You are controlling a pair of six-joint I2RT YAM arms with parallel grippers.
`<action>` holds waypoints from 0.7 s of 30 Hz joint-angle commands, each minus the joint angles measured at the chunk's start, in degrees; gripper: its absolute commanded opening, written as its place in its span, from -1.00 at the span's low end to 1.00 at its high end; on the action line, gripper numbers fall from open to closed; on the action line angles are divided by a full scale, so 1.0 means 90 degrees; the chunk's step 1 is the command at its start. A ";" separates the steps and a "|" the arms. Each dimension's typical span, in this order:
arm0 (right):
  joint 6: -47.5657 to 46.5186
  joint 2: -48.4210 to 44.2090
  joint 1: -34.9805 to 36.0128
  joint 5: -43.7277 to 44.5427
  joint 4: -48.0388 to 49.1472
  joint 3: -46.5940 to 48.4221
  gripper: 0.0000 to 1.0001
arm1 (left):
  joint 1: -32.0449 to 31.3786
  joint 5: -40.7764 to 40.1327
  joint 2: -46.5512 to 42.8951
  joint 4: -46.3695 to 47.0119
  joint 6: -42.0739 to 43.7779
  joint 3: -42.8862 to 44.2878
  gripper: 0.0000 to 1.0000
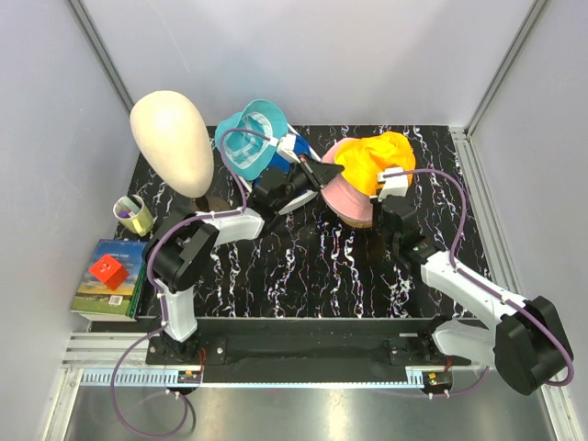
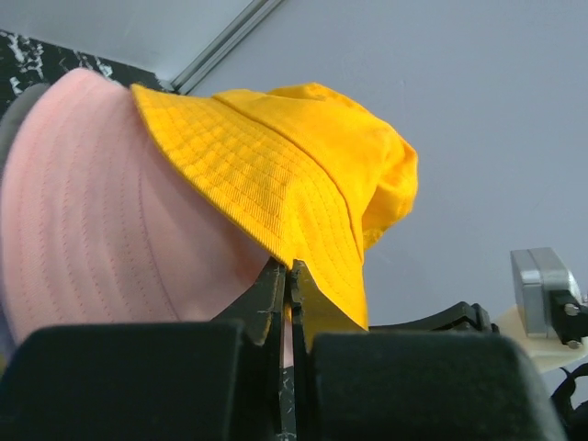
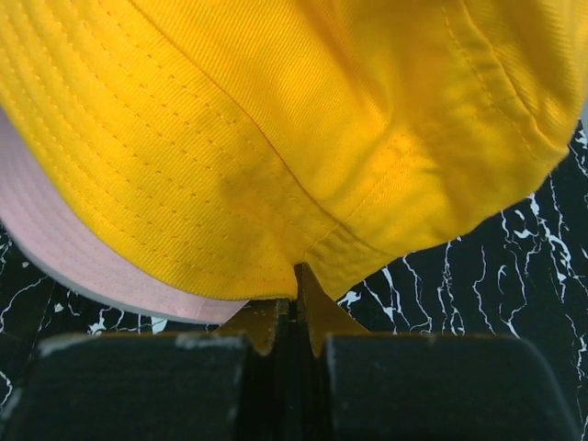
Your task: Stack the hats
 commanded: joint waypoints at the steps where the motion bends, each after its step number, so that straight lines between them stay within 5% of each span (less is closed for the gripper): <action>1: -0.0040 -0.0080 0.0151 -0.0429 -0.0188 0.0105 -1.00 | 0.0303 0.0291 -0.0179 0.0152 0.0493 -0.0269 -1.00; 11: 0.0058 0.0447 0.0258 -0.0771 -0.0462 0.0340 -0.95 | 0.0763 0.0379 -0.0375 -0.1916 0.1734 -0.0260 -1.00; 14: 0.0097 0.0108 0.0278 -0.0946 -0.0568 0.0311 -0.62 | 0.0773 0.0214 -0.0326 -0.2570 0.2154 0.0041 -1.00; 15: 0.0116 -0.0040 0.0287 -0.1005 -0.0579 0.0243 -0.17 | 0.0773 0.0078 -0.0306 -0.2729 0.2367 0.0121 -1.00; 16: 0.0155 -0.0215 0.0287 -0.1093 -0.0588 0.0184 0.02 | 0.0782 -0.0001 -0.0297 -0.3049 0.2485 0.0218 -1.00; 18: 0.0184 -0.0781 0.0287 -0.1405 -0.0637 0.0058 0.26 | 0.0821 -0.0176 -0.0248 -0.3296 0.2729 0.0462 -1.00; 21: 0.0272 -0.1631 0.0287 -0.1805 -0.0715 -0.0079 0.36 | 0.0919 -0.0255 -0.0179 -0.3648 0.2906 0.0717 -1.00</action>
